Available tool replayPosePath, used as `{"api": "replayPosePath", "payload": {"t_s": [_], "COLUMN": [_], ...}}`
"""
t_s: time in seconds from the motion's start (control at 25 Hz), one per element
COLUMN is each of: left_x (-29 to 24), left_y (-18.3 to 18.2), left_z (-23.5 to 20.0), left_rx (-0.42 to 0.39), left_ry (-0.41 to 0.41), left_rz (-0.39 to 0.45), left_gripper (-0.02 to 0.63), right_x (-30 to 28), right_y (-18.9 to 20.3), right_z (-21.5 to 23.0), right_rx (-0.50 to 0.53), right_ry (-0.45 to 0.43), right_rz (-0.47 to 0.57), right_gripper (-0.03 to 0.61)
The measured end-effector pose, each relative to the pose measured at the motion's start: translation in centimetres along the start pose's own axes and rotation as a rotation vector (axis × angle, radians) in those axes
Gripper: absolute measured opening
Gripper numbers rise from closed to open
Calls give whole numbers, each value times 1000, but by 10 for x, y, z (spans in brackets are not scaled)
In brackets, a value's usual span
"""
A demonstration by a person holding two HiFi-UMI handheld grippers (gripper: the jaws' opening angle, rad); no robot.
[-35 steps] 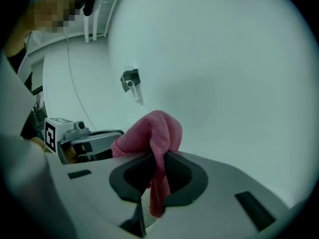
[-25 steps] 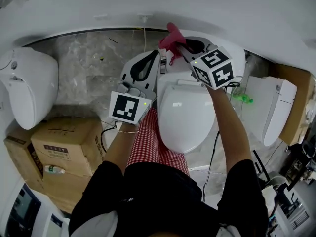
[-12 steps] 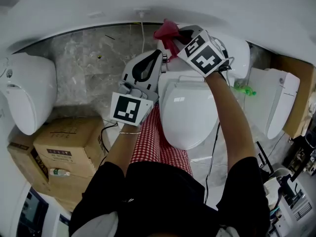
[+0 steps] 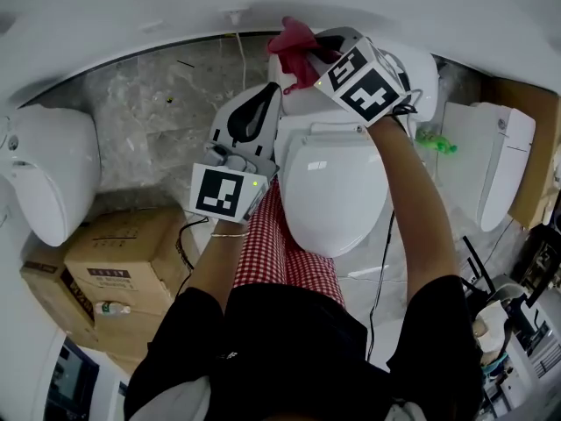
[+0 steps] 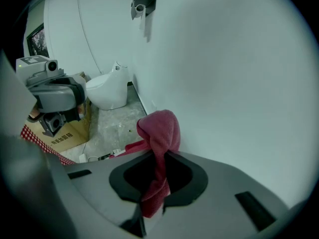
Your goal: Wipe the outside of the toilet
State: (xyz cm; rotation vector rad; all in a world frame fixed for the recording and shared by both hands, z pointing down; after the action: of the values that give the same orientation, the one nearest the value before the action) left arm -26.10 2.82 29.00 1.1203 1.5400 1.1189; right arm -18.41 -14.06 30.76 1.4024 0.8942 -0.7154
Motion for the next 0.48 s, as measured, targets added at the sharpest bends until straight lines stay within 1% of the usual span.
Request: {"api": "replayPosePath", "payload": {"t_s": [0.32,0.48], "left_x": [-6,-11], "left_y": [2,6], "left_z": [19,23], "left_rx": [-28,-33], "left_ry": [38,38], "left_rz": [-9,-22], "left_gripper": [11,11], "right_x": [30,43], "right_y": [29,47], "right_z": [25,39], "right_rx": [-72,-123], "right_ry": [73,106], "right_rz": [34,62], "right_gripper": [60,60]}}
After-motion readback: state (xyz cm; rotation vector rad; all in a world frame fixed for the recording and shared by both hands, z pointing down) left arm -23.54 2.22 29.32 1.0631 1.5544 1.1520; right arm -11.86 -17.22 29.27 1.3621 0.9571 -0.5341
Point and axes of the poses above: the fingertips, and each gripper's own axes: x backward along the fingers, z to its right, y out of its underside, the point moved 9 cm from there along x, backward along the fingers, and after that the axes turned 7 degrees about -x, right-handed, at the moved point
